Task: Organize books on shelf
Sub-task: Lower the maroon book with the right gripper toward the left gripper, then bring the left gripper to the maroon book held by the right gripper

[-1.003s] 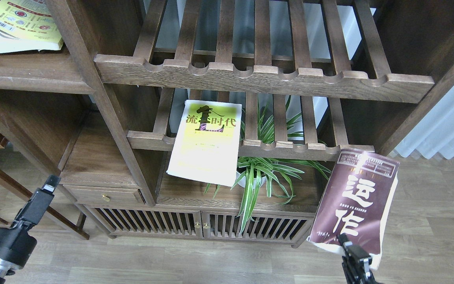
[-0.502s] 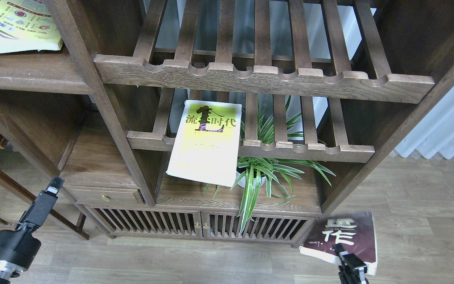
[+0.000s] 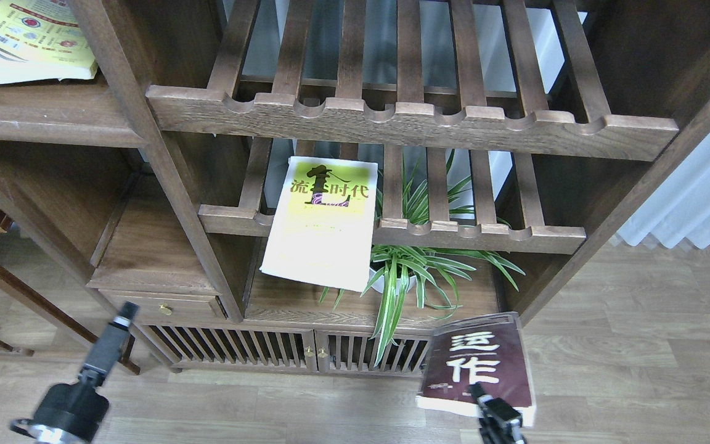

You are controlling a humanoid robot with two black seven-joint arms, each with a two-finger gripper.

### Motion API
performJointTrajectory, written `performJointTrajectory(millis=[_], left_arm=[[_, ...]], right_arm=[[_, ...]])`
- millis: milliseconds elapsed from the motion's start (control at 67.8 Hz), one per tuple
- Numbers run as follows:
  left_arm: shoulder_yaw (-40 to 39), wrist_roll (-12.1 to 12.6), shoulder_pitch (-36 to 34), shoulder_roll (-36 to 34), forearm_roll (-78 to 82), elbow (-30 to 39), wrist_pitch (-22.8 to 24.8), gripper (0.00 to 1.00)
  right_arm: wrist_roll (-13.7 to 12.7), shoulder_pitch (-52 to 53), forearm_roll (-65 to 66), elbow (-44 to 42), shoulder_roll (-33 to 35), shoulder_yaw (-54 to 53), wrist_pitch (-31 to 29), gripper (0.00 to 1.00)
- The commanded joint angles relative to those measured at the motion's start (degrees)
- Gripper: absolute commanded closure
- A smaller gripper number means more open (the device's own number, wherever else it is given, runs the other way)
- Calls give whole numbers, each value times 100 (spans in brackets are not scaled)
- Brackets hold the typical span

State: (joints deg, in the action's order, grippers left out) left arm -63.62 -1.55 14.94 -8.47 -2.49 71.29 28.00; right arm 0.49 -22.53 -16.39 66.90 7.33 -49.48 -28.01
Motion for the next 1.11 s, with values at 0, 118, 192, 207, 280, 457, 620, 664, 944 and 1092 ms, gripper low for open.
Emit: performJointTrajectory(millis=[0,118,192,207,280,457,620,664,944,1092], left_arm=[[412,5,-17,-6,-375,-89,0,1],[693,5,-17,-41,-507,-98,0,1],[781,5,-17,-50,-516,-98,0,1],[799,5,-17,-50,-507,-98,0,1],[843,5,-17,-50,-516,-98,0,1],[957,5,-17,-50,-516,-195,0,1],[1019,5,-70,-41,-498,-458,0,3],[1019,14,-96,-41,-498,-485,0,4],[1045,5,-342,47,-498,-643,0,4],[1159,5,-465,152,-498,-669,0,6]], right_arm=[[-171,38,-13,-28,-205,210,1,90],[-224,99,-13,-28,-425,430,1,96],[-268,169,-13,-54,-539,544,1,96],[-277,170,-13,-71,-583,571,1,96],[-295,178,-13,-89,-662,597,1,97],[-303,205,-31,-28,-733,843,1,96],[-303,222,-22,16,-733,1160,1,96],[-303,222,-31,16,-733,1212,1,95],[-374,213,-4,25,-733,1432,1,95],[-409,196,13,25,-733,1432,1,95]])
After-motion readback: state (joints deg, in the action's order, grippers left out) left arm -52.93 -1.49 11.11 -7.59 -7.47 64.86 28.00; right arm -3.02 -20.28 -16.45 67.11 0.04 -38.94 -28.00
